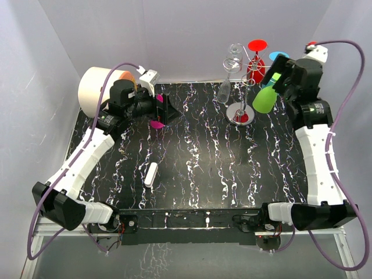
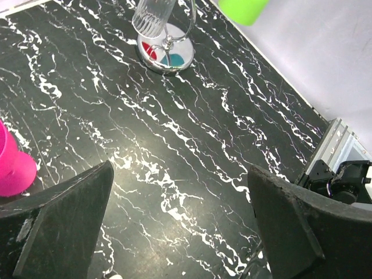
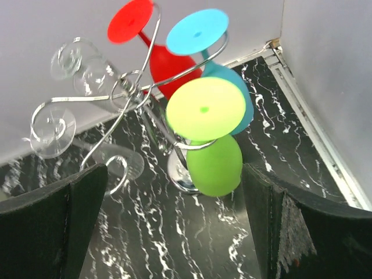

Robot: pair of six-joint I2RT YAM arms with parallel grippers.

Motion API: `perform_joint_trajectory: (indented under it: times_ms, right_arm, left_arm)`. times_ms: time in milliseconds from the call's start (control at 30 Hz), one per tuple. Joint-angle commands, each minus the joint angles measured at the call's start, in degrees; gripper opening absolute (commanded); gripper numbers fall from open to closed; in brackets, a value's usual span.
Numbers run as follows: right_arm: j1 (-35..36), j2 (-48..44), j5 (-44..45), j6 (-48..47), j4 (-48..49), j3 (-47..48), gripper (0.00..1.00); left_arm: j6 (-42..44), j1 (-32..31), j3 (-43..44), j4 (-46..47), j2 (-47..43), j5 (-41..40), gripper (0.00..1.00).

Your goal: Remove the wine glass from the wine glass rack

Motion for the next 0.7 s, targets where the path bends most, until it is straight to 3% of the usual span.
perform_joint_trajectory:
  times_ms: [0,300,500,667]
  right_arm:
    - [-9.7,-0.2,-14.7,9.5,6.0,1.1,0.98]
    - [-26.0,0.4,-38.2,24.0,20.8,-9.3,0.90]
    - [-29.8,0.3,-44.3,37.6,36.7,-19.0,0.80]
    - [-30.5,1.8,-44.8,43.7,45.9,-22.8,0.76]
  left_arm:
    - [0.8,-0.9,-4.1,8.4,-4.8,3.2,0.99]
    - [-0.4,-1.1,-7.8,11.5,-3.9,6.5,0.99]
    - [-0.2,-1.2,-8.2,11.5,-2.5,6.8,0.99]
    - [-0.1,-1.9,-8.9,12.2,-1.7,7.3,0.99]
